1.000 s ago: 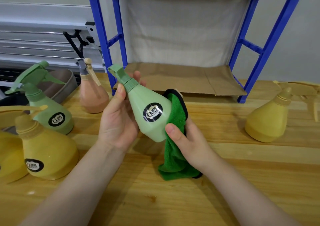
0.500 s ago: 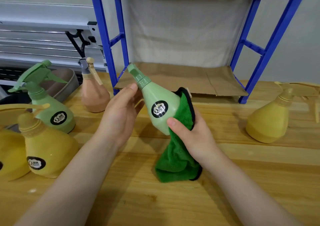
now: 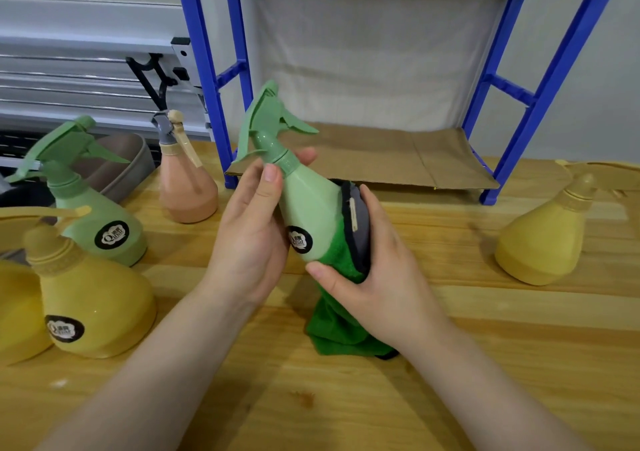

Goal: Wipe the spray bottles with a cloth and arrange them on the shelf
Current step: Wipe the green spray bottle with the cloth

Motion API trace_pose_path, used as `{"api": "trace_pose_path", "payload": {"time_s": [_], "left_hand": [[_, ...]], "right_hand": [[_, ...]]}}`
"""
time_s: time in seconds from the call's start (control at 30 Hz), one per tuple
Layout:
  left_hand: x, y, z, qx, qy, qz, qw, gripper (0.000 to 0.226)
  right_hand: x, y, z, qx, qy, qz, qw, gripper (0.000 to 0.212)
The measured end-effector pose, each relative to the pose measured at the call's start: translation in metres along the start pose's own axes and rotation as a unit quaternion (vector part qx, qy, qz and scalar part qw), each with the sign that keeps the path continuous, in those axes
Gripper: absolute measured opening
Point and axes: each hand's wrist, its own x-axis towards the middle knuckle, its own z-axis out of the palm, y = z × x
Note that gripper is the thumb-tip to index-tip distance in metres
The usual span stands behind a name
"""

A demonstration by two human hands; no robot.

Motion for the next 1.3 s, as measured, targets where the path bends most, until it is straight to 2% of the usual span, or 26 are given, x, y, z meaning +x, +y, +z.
{"api": "trace_pose_path", "payload": {"time_s": [0.13, 0.23, 0.37, 0.47, 0.67, 0.8, 0.97, 1.07, 1.23, 1.3], "left_hand": [[-0.003, 0.002, -0.001, 0.045, -0.060, -0.013, 0.997, 0.035], [-0.009, -0.004, 0.000, 0.080, -0.117, -0.056, 0.988, 0.046], [-0.014, -0.010, 0.002, 0.136, -0.185, -0.087, 0.969, 0.039], [-0.016, -0.011, 0.003, 0.150, -0.193, -0.102, 0.964, 0.034], [-0.016, -0.012, 0.004, 0.168, -0.194, -0.067, 0.964, 0.030], [-0.016, -0.018, 0.004, 0.184, -0.191, -0.020, 0.964, 0.033], [-0.012, -0.017, 0.001, 0.123, -0.155, -0.054, 0.979, 0.031], [-0.009, -0.015, 0.000, 0.063, -0.112, -0.069, 0.989, 0.025], [0.000, -0.006, -0.007, -0.001, -0.032, -0.058, 0.998, 0.039], [0.004, -0.002, -0.011, -0.029, -0.014, -0.044, 0.999, 0.037]], "right_hand": [[0.002, -0.003, -0.003, 0.021, 0.006, -0.030, 0.999, 0.098], [0.001, -0.003, -0.005, 0.035, 0.005, -0.062, 0.997, 0.071], [0.001, -0.005, -0.010, 0.056, -0.018, -0.058, 0.997, 0.029], [0.002, -0.006, -0.013, 0.072, -0.030, -0.069, 0.995, 0.018], [0.003, -0.006, -0.013, 0.094, -0.035, -0.051, 0.994, 0.014], [0.003, -0.003, -0.005, 0.149, -0.027, -0.018, 0.988, 0.029], [0.000, 0.004, 0.002, 0.152, -0.020, 0.013, 0.988, 0.062], [-0.001, 0.005, 0.002, 0.141, -0.027, 0.012, 0.990, 0.059], [0.000, 0.004, -0.001, 0.159, -0.041, 0.017, 0.986, 0.058], [0.000, 0.004, -0.001, 0.163, -0.049, 0.024, 0.985, 0.060]]}}
